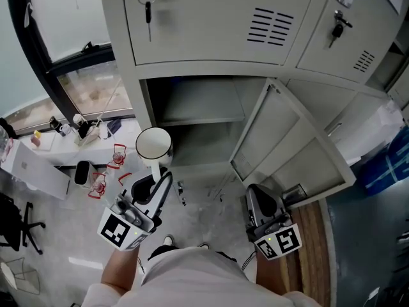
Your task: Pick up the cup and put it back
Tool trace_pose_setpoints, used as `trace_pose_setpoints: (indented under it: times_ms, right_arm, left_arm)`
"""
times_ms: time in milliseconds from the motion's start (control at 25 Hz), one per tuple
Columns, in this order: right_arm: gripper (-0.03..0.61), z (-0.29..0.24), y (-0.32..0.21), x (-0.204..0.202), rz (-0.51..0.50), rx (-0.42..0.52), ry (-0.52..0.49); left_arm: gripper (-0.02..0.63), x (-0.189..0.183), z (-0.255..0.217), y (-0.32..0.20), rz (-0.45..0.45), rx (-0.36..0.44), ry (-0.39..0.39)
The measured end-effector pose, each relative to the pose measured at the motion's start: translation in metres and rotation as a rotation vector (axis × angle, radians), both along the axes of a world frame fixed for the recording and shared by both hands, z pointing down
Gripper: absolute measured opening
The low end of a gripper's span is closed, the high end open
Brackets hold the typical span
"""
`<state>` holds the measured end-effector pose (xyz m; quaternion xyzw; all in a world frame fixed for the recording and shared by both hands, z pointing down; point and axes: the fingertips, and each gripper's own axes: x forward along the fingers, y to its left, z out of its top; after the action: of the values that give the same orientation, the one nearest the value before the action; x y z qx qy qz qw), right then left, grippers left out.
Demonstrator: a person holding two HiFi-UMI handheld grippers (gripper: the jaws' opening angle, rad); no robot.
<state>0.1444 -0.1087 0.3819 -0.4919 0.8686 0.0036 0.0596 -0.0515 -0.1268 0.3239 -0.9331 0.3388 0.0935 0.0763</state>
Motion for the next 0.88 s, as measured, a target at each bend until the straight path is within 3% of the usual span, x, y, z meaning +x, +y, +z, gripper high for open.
trace_pose_setpoints:
  times_ms: [320, 880]
  right_arm:
    - [0.017, -0.002, 0.0, 0.01, 0.039, 0.002, 0.015]
    - [0.017, -0.018, 0.0, 0.019, 0.083, 0.035, 0.027]
  left_arm:
    - [0.057, -0.039, 0.0, 0.02, -0.043, 0.044, 0.022]
    - [0.057, -0.087, 0.004, 0.052, -0.171, 0.037, 0.048]
